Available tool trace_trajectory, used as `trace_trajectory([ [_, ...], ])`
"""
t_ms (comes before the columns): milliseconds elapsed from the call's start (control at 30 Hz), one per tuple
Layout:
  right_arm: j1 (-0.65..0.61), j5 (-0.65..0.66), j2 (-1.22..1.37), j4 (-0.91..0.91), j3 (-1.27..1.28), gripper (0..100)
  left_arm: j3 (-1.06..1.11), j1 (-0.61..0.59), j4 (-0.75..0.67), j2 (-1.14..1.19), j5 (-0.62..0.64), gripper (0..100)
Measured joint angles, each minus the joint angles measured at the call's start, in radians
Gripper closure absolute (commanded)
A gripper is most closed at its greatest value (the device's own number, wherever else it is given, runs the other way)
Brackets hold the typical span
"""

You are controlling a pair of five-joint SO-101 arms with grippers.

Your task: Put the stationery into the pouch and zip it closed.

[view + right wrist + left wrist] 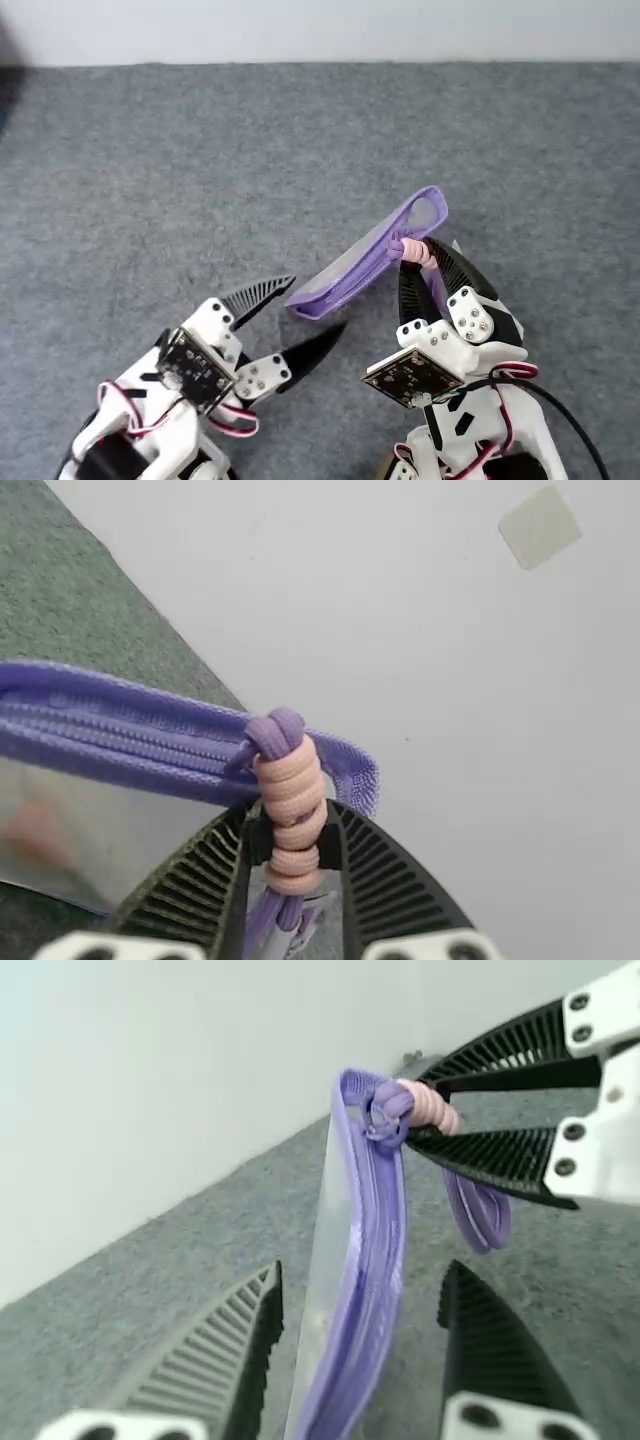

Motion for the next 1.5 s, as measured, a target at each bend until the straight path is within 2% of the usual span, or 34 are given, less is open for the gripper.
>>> trace_trajectory([
  [367,0.0,0.021,0.0,0.0,0.0,99.1,0.044,0.002,-0.27,0.209,0.003,75],
  [467,0.0,0.021,0.0,0.0,0.0,99.1,0.046,0.002,-0.284,0.247,0.003,79],
  [667,0.0,0.021,0.0,0.0,0.0,99.1,0.046,0.058,-0.298,0.25,0.003,99],
  [1033,-0.003,0.006,0.002,-0.04,0.002,99.1,0.046,0.092,-0.298,0.25,0.003,99],
  [1167,0.068,-0.015,0.009,-0.115,0.031,99.1,0.046,0.092,-0.298,0.25,0.003,99],
  [1300,0.19,-0.061,0.092,-0.198,0.038,99.1,0.048,0.091,-0.295,0.236,0.003,99],
  [1500,0.325,-0.103,0.301,-0.367,0.04,99.1,0.048,0.092,-0.195,0.166,0.003,99],
])
